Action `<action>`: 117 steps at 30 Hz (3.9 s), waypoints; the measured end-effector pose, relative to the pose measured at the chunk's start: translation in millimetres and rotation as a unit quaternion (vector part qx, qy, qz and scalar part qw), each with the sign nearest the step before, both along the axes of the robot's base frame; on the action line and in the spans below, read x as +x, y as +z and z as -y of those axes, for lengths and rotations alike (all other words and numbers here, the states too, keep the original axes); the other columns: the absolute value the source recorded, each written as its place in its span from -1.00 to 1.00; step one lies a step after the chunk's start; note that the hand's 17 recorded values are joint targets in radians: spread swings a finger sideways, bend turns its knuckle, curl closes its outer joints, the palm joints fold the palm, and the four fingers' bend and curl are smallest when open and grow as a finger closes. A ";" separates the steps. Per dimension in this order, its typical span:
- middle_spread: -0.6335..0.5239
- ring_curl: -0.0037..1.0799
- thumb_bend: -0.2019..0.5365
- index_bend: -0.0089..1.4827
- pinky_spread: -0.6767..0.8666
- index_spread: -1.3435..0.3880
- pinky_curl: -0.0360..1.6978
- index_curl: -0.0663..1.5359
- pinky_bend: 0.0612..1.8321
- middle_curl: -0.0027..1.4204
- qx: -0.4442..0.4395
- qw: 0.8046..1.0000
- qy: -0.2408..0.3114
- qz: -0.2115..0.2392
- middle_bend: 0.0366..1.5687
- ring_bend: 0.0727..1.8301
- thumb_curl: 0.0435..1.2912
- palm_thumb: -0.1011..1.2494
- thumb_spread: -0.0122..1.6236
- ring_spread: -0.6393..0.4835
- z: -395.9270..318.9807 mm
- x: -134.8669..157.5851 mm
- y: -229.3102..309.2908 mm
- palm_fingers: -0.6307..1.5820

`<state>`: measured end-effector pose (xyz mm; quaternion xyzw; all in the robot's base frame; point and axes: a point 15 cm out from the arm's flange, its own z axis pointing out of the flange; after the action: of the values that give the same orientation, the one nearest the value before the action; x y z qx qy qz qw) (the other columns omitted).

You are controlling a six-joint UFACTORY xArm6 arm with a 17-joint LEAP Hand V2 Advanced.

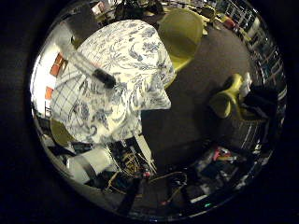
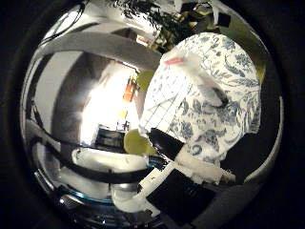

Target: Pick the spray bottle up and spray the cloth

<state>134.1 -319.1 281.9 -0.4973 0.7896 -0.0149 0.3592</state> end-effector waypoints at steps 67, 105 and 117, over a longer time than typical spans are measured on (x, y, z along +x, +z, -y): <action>-0.05 -0.42 -0.51 -0.72 -0.08 0.28 -0.74 -0.50 -0.37 -0.41 0.211 0.969 0.096 0.087 -0.27 -0.19 -0.55 0.02 0.10 -0.02 -97.4 153.2 -98.8 0.37; -0.03 0.07 -0.49 0.58 -0.34 0.33 0.07 -0.04 0.29 -0.19 0.207 0.941 0.265 -0.027 0.70 0.58 0.11 0.81 0.11 -0.14 -118.9 167.8 48.4 0.65; -0.05 0.07 -0.49 0.59 -0.34 0.33 0.21 -0.06 0.21 -0.20 0.096 0.902 0.375 -0.192 0.72 0.58 0.17 0.79 0.12 -0.14 -154.1 176.0 100.1 0.66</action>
<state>310.1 -165.0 382.0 -0.7128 0.5963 0.2923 0.2254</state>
